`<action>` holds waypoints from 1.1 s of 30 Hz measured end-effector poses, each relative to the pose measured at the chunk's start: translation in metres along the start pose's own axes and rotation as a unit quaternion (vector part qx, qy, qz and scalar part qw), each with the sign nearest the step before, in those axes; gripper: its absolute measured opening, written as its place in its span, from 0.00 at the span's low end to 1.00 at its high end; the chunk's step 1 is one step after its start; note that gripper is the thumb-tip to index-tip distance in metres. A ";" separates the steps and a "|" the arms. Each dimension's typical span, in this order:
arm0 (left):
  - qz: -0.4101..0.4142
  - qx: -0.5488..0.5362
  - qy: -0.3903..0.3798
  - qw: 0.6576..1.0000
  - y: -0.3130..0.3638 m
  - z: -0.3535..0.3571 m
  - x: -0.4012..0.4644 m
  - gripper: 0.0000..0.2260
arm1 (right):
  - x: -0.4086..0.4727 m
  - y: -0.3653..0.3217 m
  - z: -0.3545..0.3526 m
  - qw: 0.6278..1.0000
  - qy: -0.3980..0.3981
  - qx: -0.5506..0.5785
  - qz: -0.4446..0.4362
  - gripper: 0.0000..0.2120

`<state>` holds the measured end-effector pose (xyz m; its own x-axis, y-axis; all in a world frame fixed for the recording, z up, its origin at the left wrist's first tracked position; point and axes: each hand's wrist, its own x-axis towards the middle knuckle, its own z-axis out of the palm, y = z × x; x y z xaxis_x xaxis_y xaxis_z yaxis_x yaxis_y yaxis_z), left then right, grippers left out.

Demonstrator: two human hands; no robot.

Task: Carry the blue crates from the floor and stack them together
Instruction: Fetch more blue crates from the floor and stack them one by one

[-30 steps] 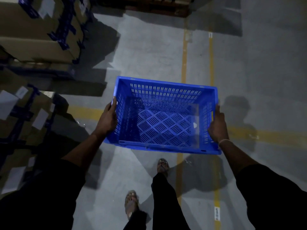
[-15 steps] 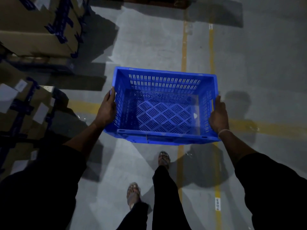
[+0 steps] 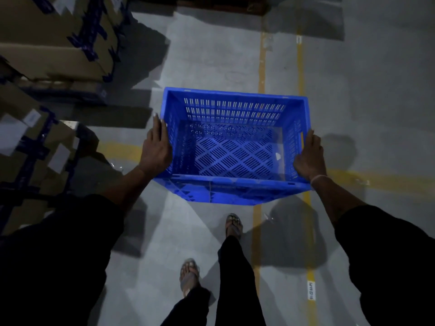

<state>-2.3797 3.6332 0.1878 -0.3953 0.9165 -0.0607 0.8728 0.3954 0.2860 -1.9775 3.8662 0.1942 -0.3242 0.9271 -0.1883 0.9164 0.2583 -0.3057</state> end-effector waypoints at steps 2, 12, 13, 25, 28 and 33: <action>0.028 0.008 -0.009 1.000 0.004 0.002 -0.010 0.37 | -0.017 0.004 0.006 0.998 0.014 -0.052 -0.042 0.45; 0.064 0.038 -0.016 0.997 -0.005 0.011 -0.003 0.45 | -0.022 0.004 0.010 0.990 0.068 -0.066 -0.105 0.48; 0.068 0.042 -0.015 0.997 -0.006 0.011 -0.002 0.46 | -0.022 0.004 0.009 0.989 0.070 -0.072 -0.109 0.48; -0.040 0.077 -0.202 0.976 0.012 -0.019 0.013 0.55 | -0.015 0.006 0.003 0.993 -0.018 -0.092 -0.076 0.51; -0.093 -0.010 -0.204 0.974 0.032 -0.030 0.003 0.53 | -0.010 0.003 -0.006 0.990 -0.081 -0.095 -0.063 0.52; -0.131 -0.143 -0.165 0.967 0.066 -0.032 -0.056 0.60 | -0.020 -0.027 -0.026 0.986 -0.134 -0.073 -0.071 0.51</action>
<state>-2.3088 3.6061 0.2409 -0.4380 0.7752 -0.4553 0.6216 0.6270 0.4696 -1.9893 3.8477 0.2304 -0.4849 0.7788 -0.3979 0.8745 0.4354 -0.2135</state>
